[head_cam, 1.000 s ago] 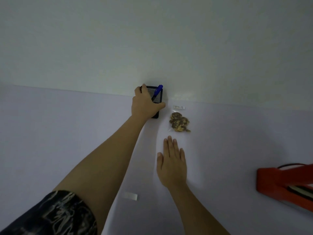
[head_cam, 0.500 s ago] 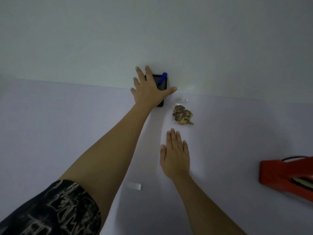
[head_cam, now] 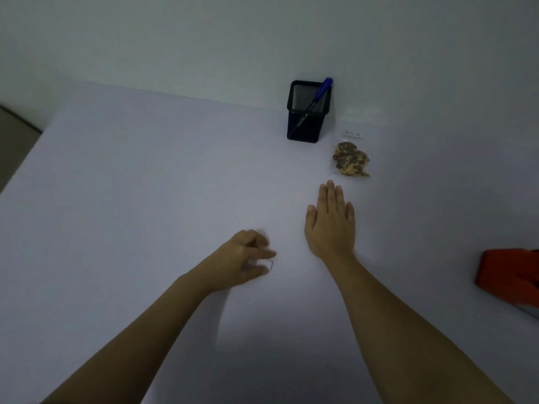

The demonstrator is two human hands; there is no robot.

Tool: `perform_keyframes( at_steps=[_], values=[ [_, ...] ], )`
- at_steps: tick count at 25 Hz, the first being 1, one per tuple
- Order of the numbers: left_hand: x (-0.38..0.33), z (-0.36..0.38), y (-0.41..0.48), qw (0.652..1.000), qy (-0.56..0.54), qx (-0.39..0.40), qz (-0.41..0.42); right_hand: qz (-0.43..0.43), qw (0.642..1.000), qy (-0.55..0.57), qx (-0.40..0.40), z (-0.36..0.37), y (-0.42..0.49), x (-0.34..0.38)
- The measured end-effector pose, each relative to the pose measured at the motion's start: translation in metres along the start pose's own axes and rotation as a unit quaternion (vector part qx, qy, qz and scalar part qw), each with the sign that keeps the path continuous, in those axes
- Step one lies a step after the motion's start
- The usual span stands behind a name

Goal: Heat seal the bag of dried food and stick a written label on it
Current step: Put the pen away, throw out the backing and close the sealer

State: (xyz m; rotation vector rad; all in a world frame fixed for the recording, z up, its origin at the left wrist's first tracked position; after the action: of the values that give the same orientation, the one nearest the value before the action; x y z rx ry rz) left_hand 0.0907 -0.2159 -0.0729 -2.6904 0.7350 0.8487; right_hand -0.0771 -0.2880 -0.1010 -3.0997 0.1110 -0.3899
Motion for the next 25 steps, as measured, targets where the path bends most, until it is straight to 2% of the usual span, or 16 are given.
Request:
perform_keyframes(
  at_steps=[7,9,11,14,17,21,23,25],
  values=[
    [-0.003,-0.001,-0.002,0.999,-0.018,-0.035,-0.009,-0.007,1.000,0.009,-0.011,0.001,-0.001,0.000],
    [-0.004,-0.007,-0.003,0.996,-0.049,-0.046,-0.051,-0.009,1.000,0.010,-0.015,0.002,-0.001,0.000],
    [-0.003,-0.020,-0.010,0.981,-0.112,-0.098,-0.123,-0.007,1.000,0.015,-0.027,0.000,0.000,-0.001],
    [0.004,-0.039,-0.047,0.919,-0.240,-0.202,-0.238,-0.020,0.996,0.047,-0.070,-0.015,-0.012,0.013],
    [0.014,-0.052,-0.114,0.823,-0.374,-0.294,-0.311,-0.011,0.980,0.182,-0.078,-0.024,-0.064,0.059],
    [0.020,-0.057,-0.240,0.700,-0.476,-0.407,-0.343,-0.008,0.938,0.340,-0.071,-0.020,-0.195,0.148],
    [0.025,-0.054,-0.316,0.651,-0.509,-0.452,-0.336,-0.017,0.919,0.390,-0.056,-0.009,-0.273,0.197],
    [0.034,-0.047,-0.389,0.621,-0.514,-0.486,-0.338,-0.042,0.902,0.426,-0.047,0.004,-0.347,0.240]
  ],
)
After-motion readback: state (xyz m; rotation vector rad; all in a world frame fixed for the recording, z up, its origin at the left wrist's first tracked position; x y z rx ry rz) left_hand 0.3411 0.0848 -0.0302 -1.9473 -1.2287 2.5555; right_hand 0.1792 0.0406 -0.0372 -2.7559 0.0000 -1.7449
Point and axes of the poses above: each hand's wrist, its own y-axis towards the middle knuckle, its own z-axis out of the palm, x = y × z, the point moved 9 cm from there along y, towards the middle knuckle, and after that the axes turned 6 degrees about -x, right-handed, at the moved point
